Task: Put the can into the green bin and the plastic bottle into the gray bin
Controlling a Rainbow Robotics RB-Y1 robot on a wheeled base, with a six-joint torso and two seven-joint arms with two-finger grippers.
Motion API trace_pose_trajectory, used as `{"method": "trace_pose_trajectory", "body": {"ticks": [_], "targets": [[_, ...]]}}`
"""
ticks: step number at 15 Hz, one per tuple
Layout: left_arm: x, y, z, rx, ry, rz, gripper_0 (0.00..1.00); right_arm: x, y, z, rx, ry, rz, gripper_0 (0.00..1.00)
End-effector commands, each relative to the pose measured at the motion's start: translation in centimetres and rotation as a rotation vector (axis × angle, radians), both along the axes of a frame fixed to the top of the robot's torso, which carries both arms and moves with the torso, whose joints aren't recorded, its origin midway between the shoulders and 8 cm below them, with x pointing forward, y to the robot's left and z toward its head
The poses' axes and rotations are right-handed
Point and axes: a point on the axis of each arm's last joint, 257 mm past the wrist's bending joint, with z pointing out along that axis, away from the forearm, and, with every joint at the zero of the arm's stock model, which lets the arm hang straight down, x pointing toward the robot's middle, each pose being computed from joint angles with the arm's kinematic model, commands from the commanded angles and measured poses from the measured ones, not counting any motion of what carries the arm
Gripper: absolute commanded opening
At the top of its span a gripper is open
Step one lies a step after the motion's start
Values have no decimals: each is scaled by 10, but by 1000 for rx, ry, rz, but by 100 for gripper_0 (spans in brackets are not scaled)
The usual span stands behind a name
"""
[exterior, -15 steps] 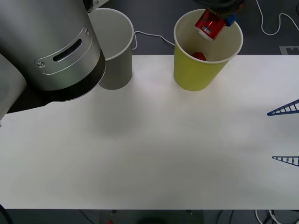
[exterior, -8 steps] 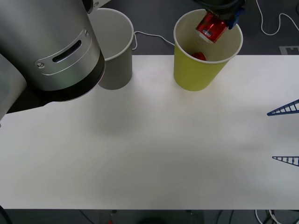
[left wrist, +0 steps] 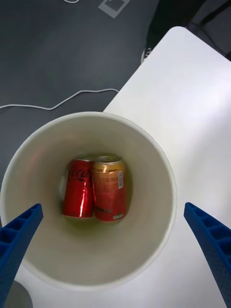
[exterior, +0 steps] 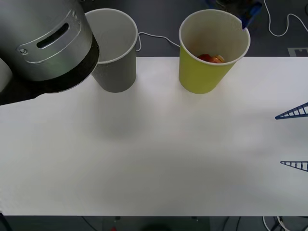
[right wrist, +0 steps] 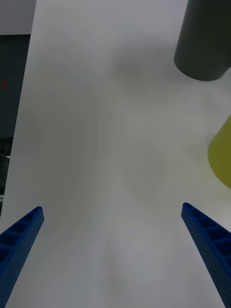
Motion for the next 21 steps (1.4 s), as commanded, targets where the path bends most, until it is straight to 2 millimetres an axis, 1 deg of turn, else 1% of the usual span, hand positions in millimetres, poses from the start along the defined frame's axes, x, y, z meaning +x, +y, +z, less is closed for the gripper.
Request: {"method": "trace_pose_trajectory", "body": {"ticks": [1,4,6,7,8,9,11,13,15,16,18,21], "targets": [[-6,17,14,20,26,-31,100,0,0,0,0,0,0,100],[-15,48,33,37,67,-89,100,0,0,0,0,0,0,100],[-23,73,45,56,91,-121,100,0,0,0,0,0,0,100],[-28,83,47,78,93,-146,100,0,0,0,0,0,0,100],[-34,98,48,100,87,-177,100,0,0,0,0,0,0,100],[-37,109,48,106,79,-194,100,0,0,0,0,0,0,100],[-46,140,40,115,71,-243,100,0,0,0,0,0,0,100],[-51,169,36,118,43,-281,100,0,0,0,0,0,0,100],[-59,199,26,124,16,-308,100,0,0,0,0,0,0,100],[-62,210,23,123,7,-316,100,0,0,0,0,0,0,100],[-69,245,11,150,-20,-346,100,0,0,0,0,0,0,100],[-71,298,-3,168,-51,-380,100,0,0,0,0,0,0,100]]}}
